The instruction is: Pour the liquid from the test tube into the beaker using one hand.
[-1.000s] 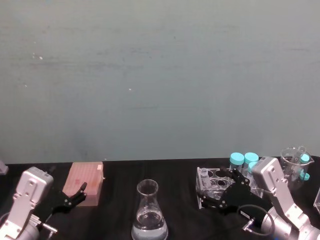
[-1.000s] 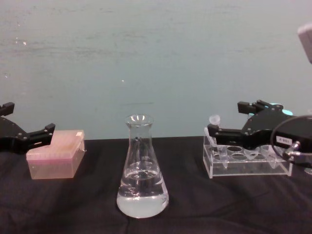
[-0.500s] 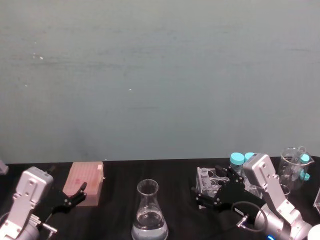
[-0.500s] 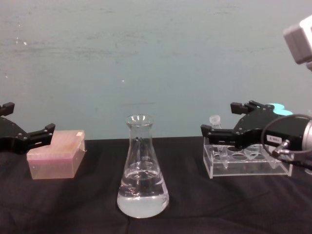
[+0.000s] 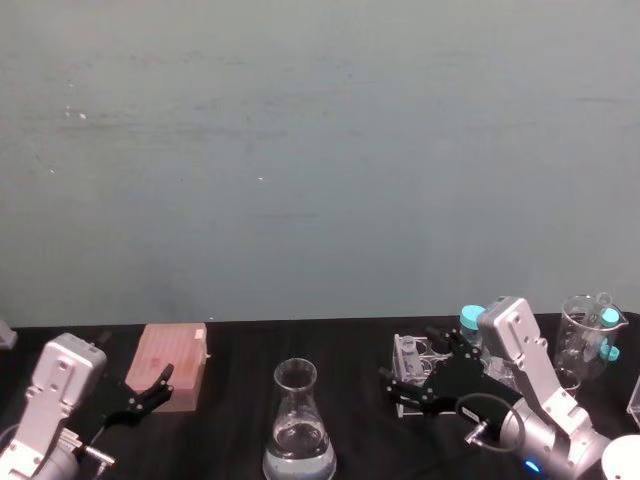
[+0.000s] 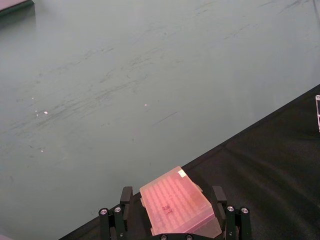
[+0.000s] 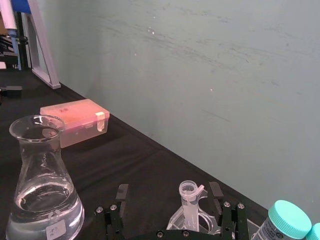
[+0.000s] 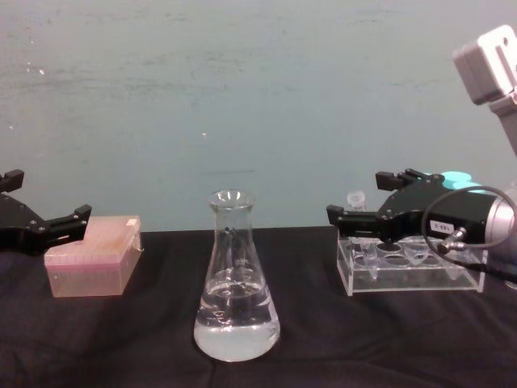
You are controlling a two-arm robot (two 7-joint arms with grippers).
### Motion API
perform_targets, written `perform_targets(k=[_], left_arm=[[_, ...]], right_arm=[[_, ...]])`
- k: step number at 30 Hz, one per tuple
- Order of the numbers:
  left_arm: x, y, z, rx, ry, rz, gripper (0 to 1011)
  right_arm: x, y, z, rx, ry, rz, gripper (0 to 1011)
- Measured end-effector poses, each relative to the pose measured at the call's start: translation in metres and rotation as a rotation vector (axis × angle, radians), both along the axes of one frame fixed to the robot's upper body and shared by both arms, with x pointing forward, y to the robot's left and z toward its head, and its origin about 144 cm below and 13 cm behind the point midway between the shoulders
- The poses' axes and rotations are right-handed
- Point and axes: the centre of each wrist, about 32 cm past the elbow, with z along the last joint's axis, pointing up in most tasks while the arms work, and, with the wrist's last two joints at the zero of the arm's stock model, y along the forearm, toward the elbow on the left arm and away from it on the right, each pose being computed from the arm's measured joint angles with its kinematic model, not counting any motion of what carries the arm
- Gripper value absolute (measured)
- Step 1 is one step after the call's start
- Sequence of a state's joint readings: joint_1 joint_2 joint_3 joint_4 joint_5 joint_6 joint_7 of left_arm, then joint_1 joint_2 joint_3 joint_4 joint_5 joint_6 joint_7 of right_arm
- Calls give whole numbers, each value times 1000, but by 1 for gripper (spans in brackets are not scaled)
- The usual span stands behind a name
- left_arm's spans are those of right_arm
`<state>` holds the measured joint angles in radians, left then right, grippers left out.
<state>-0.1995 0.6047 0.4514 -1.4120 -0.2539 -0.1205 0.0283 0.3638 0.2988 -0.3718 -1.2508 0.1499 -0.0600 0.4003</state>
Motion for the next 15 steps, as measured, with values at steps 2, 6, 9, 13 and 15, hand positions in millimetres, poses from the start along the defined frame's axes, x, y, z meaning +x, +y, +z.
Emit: perform_targets(k=[2, 6, 9, 13, 15], left_arm=[[0, 0, 0, 0, 0, 0, 1000], [0, 0, 0, 0, 0, 0, 1000], [0, 0, 0, 0, 0, 0, 1000], [0, 0, 0, 0, 0, 0, 1000], [0, 0, 0, 0, 0, 0, 1000]], right_arm=[[2, 0, 0, 1, 4, -3, 1000], [5, 1, -1, 3, 10, -8, 1000], [6, 2, -2, 5, 14, -10, 1000], [10, 3, -3, 7, 23, -16, 1000], [12, 3, -3, 9, 26, -18, 1000]])
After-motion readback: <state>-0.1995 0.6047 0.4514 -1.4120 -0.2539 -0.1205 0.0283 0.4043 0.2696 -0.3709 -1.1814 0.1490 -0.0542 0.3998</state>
